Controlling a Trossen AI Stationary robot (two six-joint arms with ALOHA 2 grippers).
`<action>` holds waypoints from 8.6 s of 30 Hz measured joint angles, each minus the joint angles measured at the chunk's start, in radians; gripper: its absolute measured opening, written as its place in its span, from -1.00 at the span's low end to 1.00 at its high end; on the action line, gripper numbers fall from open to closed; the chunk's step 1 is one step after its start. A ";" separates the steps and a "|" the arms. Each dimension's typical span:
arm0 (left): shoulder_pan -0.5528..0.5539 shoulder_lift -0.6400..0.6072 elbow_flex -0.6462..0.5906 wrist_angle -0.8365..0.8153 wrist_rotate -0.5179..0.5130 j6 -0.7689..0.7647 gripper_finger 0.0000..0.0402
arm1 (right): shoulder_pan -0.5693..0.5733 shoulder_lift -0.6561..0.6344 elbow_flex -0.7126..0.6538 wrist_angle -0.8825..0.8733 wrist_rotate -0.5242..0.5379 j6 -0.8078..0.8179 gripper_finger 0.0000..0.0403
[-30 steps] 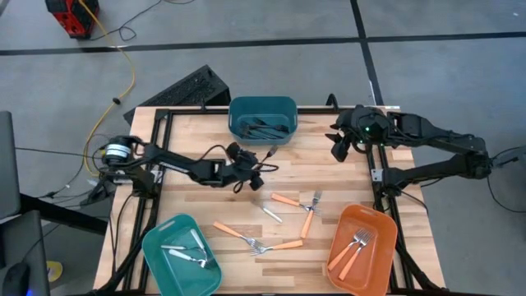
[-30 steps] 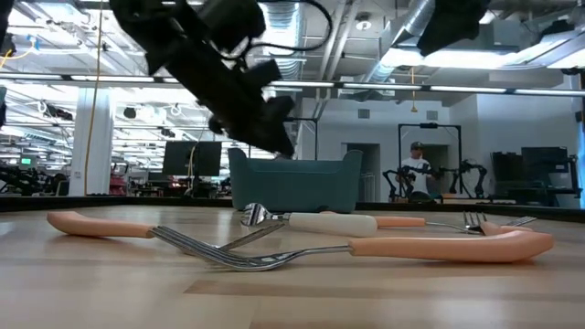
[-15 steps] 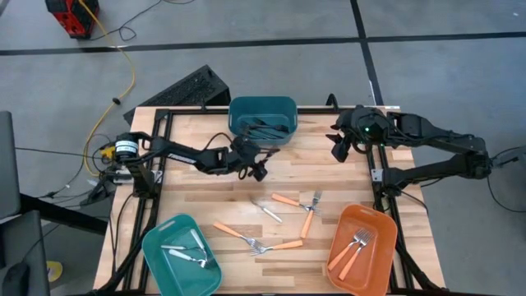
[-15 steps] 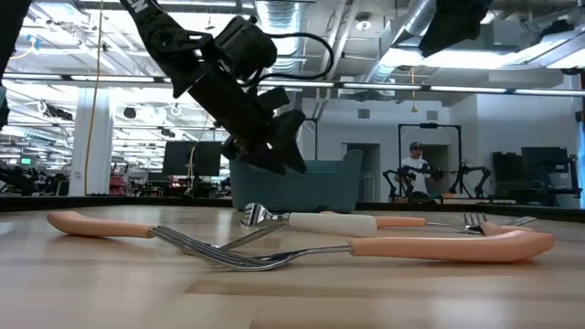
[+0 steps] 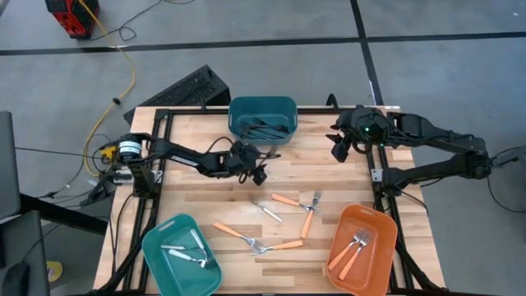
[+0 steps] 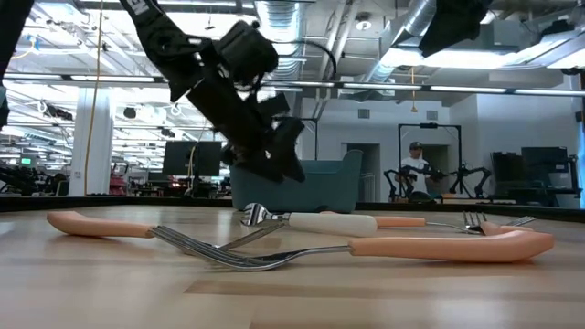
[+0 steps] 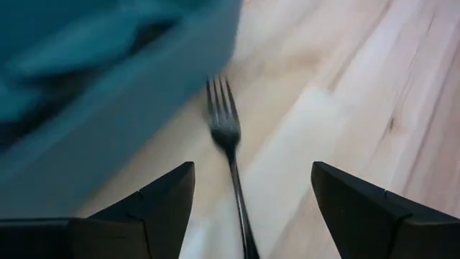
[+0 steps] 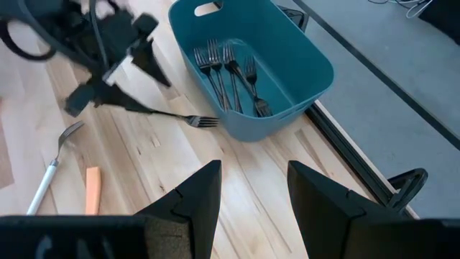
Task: Sort silverware by color (type)
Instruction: Put the black fork into the blue bin
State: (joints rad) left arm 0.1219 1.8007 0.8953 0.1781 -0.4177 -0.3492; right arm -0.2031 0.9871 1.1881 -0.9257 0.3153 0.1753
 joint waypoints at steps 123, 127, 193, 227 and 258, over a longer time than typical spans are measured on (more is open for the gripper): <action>-0.199 -0.522 -0.463 0.996 0.238 0.339 -1.00 | 0.186 0.364 -0.532 1.756 -0.188 -0.252 0.49; -0.199 -0.513 -0.462 0.996 0.247 0.356 -1.00 | 0.191 0.444 -0.430 1.751 -0.206 -0.255 0.66; -0.199 -0.374 -0.461 1.173 0.254 0.392 -1.00 | 0.182 0.622 -0.213 1.722 -0.427 -0.285 -0.85; -0.201 -0.615 -0.461 0.671 0.099 0.301 0.07 | 0.168 0.527 -0.213 1.339 -0.238 -0.273 -0.86; -0.201 -0.750 -0.461 0.461 -0.016 0.326 0.07 | -0.194 0.595 -0.142 1.166 -0.126 -0.349 -0.86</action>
State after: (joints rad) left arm -0.0792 1.0508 0.4339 0.6395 -0.4339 -0.0231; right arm -0.3970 1.5824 1.0461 0.2402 0.1894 -0.1738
